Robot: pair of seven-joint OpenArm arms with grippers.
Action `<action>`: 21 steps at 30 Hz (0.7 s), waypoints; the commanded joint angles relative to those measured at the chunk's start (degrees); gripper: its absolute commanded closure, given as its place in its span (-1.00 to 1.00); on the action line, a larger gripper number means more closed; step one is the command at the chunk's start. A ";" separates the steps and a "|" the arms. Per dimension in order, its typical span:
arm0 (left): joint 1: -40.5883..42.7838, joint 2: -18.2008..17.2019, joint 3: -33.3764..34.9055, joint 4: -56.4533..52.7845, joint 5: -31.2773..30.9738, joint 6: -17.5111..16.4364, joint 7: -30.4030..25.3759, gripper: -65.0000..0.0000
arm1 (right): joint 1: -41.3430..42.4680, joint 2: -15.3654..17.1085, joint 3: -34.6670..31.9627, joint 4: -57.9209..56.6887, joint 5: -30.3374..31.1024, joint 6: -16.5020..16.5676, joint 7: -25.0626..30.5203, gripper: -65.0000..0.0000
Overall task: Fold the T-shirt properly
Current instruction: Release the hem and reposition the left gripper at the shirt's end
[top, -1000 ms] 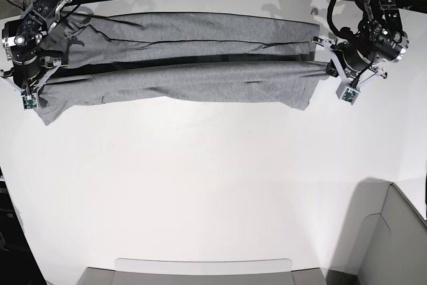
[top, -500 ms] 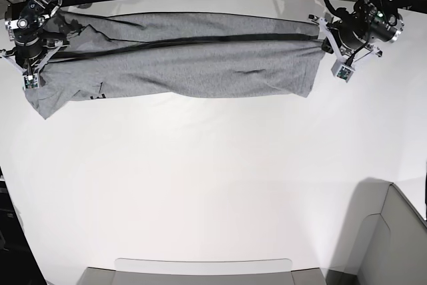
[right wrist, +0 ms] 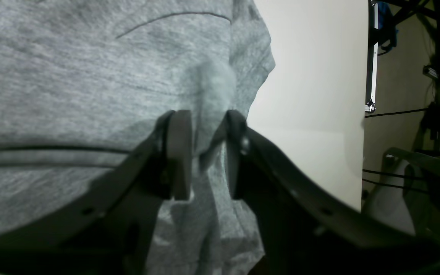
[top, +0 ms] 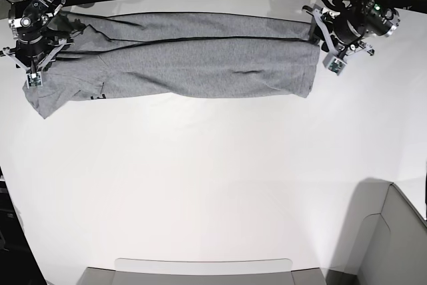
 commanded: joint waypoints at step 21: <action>-11.87 7.49 -12.00 -19.77 -5.06 0.16 4.76 0.21 | 0.41 0.91 -0.09 -0.77 0.36 0.62 1.01 0.47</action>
